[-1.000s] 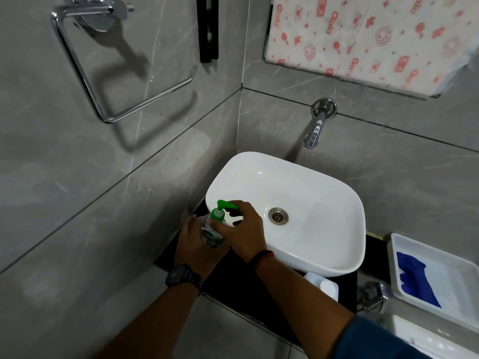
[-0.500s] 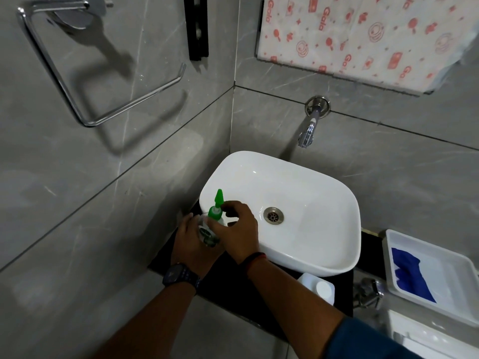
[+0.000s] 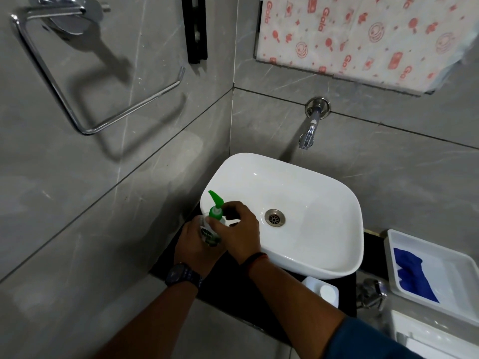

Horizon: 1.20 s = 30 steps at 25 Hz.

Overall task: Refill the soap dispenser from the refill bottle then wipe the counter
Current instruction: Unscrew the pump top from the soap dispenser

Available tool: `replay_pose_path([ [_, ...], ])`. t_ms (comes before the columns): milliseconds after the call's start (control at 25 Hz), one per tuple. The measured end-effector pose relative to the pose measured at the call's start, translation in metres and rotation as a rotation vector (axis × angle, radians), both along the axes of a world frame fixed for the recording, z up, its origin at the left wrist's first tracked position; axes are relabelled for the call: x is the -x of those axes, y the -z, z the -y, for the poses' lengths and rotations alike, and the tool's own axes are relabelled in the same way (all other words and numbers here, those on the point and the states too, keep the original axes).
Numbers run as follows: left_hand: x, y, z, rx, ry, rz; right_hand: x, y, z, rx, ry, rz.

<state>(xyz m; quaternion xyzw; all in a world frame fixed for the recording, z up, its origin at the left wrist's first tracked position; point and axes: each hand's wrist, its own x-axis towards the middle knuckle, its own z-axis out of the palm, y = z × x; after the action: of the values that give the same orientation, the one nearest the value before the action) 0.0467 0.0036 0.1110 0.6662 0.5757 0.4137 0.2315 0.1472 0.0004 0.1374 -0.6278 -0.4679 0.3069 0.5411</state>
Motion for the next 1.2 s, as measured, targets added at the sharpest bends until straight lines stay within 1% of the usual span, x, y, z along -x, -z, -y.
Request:
replay_pose_path([
  [200,0.005,0.004,-0.003,0.005,-0.021,-0.008,0.007,-0.002,0.004,-0.002,-0.121,0.016],
  [320,0.006,0.004,-0.005,-0.018,-0.005,-0.026,0.011,-0.006,0.002,-0.014,-0.045,0.015],
  [440,0.008,0.003,-0.008,0.001,0.006,-0.007,0.010,-0.006,0.000,-0.004,-0.088,-0.010],
  [600,0.012,0.007,-0.012,-0.040,0.023,-0.071,0.015,-0.006,-0.003,0.025,-0.007,0.051],
  [680,0.016,0.013,-0.017,0.008,0.032,-0.038,0.017,-0.011,-0.006,-0.019,0.014,0.050],
  [760,0.019,0.019,-0.020,0.033,0.022,-0.127,0.015,-0.023,-0.010,-0.103,0.041,0.042],
  [800,0.020,0.024,-0.022,0.006,0.014,-0.187,0.014,-0.031,-0.013,-0.142,0.062,0.025],
  [840,0.021,0.027,-0.024,-0.009,0.004,-0.199,0.014,-0.041,-0.015,-0.182,0.085,-0.002],
  [960,0.024,0.033,-0.028,0.051,-0.021,-0.101,0.010,-0.074,-0.019,-0.323,0.171,-0.092],
  [1080,0.028,0.036,-0.022,0.051,-0.047,0.012,0.004,-0.102,-0.014,-0.487,0.239,-0.112],
  [1160,0.029,0.037,-0.018,0.053,-0.066,0.062,-0.002,-0.110,-0.009,-0.521,0.234,-0.099],
  [1200,0.029,0.039,-0.016,0.064,-0.084,0.084,-0.006,-0.108,-0.005,-0.495,0.220,-0.064],
])
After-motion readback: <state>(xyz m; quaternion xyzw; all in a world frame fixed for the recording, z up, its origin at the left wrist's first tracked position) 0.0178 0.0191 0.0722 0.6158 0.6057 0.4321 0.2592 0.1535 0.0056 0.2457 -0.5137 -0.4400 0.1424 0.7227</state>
